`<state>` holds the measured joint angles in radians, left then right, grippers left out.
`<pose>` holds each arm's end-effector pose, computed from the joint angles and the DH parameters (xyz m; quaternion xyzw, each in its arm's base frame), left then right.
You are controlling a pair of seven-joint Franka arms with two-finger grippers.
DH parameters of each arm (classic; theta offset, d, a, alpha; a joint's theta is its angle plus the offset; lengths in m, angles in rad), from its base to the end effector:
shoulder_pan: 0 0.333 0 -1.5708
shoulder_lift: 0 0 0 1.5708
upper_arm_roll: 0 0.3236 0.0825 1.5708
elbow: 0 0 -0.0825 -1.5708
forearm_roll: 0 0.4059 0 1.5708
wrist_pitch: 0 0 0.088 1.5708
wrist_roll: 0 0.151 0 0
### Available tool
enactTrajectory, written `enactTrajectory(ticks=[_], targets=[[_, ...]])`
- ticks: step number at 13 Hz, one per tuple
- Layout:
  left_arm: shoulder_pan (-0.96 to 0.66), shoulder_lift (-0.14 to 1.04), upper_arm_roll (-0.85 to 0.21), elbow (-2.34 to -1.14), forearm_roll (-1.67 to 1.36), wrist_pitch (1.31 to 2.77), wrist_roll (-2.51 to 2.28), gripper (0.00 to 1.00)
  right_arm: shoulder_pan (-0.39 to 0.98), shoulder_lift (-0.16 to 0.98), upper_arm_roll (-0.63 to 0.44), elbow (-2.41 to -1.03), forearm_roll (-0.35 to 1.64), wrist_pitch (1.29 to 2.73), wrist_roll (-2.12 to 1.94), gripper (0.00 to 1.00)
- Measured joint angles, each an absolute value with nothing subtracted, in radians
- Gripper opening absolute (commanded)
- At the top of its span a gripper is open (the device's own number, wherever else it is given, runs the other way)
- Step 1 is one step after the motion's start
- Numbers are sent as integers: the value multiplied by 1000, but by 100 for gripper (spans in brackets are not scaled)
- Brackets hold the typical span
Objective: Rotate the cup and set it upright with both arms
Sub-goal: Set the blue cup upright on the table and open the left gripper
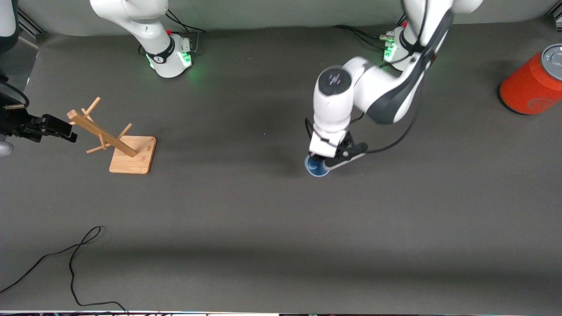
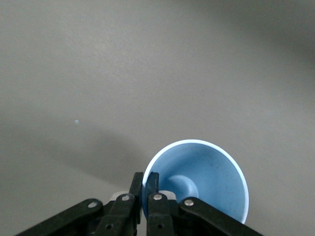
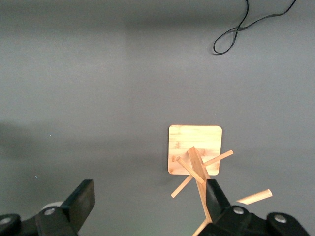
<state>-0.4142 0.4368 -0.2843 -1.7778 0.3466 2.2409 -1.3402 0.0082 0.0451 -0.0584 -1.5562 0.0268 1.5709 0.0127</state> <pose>0.5418 -0.4127 0.2764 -0.9703 -0.2274 -0.0807 0.0194 0.5881 -0.0248 0.5691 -0.9993 0.0316 0.0149 0.0124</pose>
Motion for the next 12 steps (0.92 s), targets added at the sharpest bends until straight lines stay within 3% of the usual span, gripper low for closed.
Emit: enactTrajectory(ticks=[5,6,7,8,12], targets=[[-468,543,-285,-1773,501,2310,-1578,1,8,45,-58,-1556,27,1571,13,100],[-480,543,-285,-1773,513,2310,-1605,53,8,45,-58,-1556,27,1571,13,100],[-484,543,-285,-1772,519,2310,-1613,73,8,45,-58,-1556,27,1571,13,100],[-485,543,-285,-1772,520,2310,-1614,100,8,45,-58,-1556,26,1571,13,100],[-484,539,-284,-1758,524,2309,-1614,100,8,45,-58,-1556,26,1571,13,100]])
